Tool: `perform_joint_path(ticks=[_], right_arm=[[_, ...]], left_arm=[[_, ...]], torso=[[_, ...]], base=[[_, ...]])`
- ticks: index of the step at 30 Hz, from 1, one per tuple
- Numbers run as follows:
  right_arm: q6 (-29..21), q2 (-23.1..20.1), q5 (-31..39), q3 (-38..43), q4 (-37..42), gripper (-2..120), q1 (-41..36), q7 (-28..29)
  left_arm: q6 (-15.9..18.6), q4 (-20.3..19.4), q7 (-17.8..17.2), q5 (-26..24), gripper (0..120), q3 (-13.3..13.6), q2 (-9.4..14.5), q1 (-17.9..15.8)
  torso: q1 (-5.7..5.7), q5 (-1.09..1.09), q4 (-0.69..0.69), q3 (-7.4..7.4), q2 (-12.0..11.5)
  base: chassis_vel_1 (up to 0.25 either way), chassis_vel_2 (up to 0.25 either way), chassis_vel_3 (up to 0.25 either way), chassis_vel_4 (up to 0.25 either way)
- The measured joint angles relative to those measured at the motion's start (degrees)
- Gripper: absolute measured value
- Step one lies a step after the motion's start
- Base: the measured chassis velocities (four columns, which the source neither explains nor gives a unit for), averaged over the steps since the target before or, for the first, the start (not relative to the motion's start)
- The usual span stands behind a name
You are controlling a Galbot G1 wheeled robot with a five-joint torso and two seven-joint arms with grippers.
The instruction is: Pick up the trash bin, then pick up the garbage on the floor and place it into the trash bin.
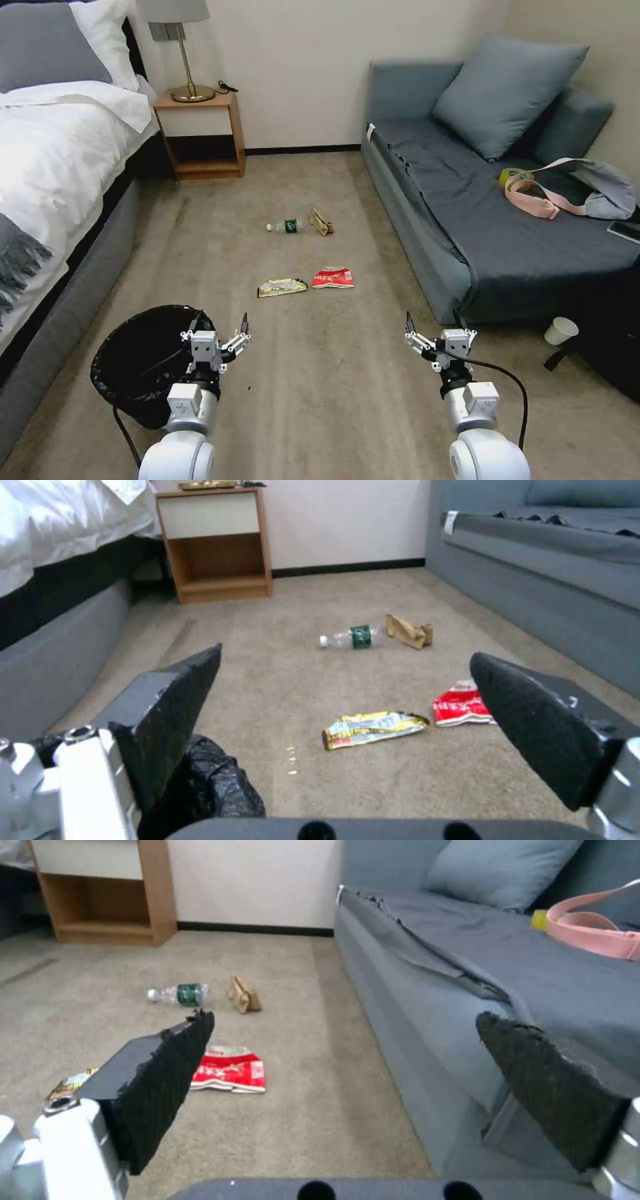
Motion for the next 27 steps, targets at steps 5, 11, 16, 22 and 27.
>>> perform_joint_path(ticks=[5, 11, 16, 22, 27], right_arm=[[0.19, -0.23, 0.56, 0.68, 0.0, 100, -0.43, -0.45], [4.49, -4.03, 8.56, 11.13, -0.32, 100, -7.79, -7.21], [7.03, -6.69, 13.33, 16.6, 0.84, 100, -11.44, -11.34], [7.07, -8.14, 14.6, 17.13, 1.87, 100, -11.7, -11.87], [6.87, -8.81, 15.49, 17.37, 2.24, 100, -11.68, -11.94]], left_arm=[[-2.55, 0.3, 0.1, -0.97, 100, -0.51, -0.29, 1.26], [-11.14, 0.89, 0.44, -5.12, 100, -2.03, -1.22, 5.26], [-9.67, -2.0, -0.31, -5.72, 100, -2.37, -0.71, 5.43], [-3.1, -8.35, -2.38, -6.24, 100, -3.67, 0.88, 6.05], [5.29, -11.26, -5.16, -7.48, 100, -9.27, 2.54, 5.53]], torso=[[0.0, 0.02, 0.0, 0.0, 0.0], [0.0, 0.01, -0.01, 0.0, 0.0], [0.0, 0.02, -0.01, 0.0, 0.0], [0.0, 0.0, 0.0, 0.0, 0.01], [0.0, -0.01, 0.0, 0.0, 0.01]], base=[[0.0, 0.0, 0.0, 0.0], [0.0, 0.0, 0.0, 0.0], [0.0, 0.0, 0.0, 0.0], [0.0, 0.0, 0.0, 0.0], [0.0, 0.0, 0.0, 0.0]])
